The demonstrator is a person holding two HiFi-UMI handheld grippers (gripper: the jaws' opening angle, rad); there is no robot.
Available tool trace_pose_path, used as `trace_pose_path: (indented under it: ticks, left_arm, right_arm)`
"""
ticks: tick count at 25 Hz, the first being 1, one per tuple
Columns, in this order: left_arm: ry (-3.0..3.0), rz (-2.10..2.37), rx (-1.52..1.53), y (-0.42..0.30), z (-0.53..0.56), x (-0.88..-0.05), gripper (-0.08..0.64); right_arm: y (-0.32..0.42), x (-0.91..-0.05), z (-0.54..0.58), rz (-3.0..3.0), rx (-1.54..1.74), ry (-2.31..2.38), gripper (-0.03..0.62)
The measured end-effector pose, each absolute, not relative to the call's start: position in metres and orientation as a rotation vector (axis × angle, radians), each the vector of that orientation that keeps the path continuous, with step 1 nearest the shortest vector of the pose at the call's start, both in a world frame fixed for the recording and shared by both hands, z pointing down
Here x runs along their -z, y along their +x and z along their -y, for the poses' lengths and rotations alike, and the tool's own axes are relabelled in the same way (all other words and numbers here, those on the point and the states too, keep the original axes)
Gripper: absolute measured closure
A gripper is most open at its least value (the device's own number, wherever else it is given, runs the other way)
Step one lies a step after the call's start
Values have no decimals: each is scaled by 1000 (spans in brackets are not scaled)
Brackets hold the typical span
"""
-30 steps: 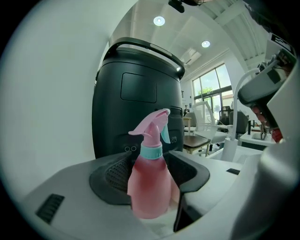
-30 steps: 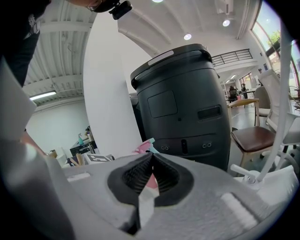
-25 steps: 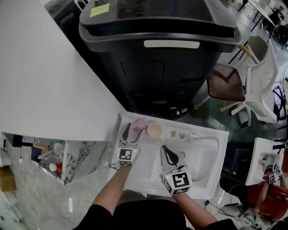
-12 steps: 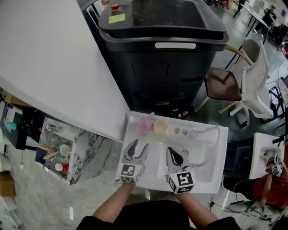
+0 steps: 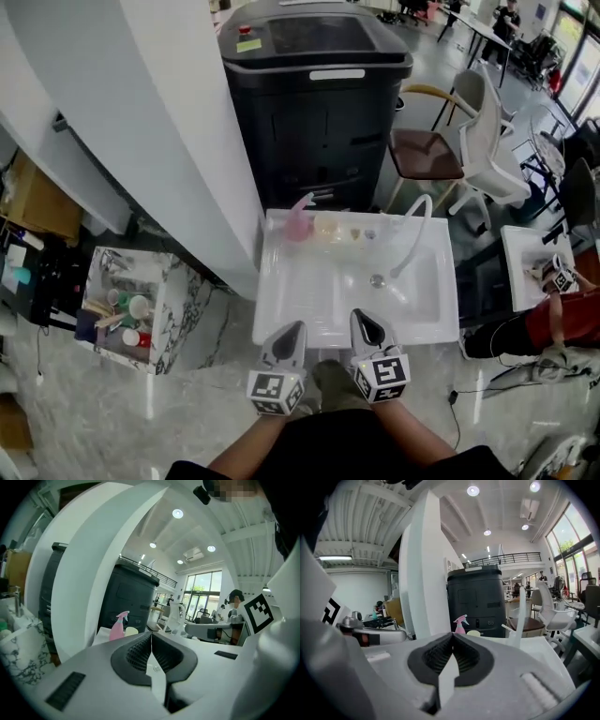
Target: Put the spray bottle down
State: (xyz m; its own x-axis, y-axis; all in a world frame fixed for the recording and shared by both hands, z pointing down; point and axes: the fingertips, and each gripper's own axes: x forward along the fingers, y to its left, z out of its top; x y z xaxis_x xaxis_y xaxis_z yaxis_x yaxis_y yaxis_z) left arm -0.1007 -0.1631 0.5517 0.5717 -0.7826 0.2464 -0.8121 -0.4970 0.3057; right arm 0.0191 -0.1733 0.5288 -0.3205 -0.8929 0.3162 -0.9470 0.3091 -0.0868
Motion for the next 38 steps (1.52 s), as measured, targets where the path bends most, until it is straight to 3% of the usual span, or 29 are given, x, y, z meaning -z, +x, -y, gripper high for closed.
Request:
trace_pose_path:
  ticks: [13,23,38]
  left_arm:
    - [2536,1087,-139,-110,-34,-518,543]
    - [2570,1209,-136,-125,-65,-496,543]
    - [2610,1150,-112,-77,-68,-468,543]
  right_arm:
    - [6,-509,-41,2265,-398,1810,595]
    - [-4,-491,-80,2332,-308,1783,595]
    - [38,-467,-92,2332,-333,1780,595]
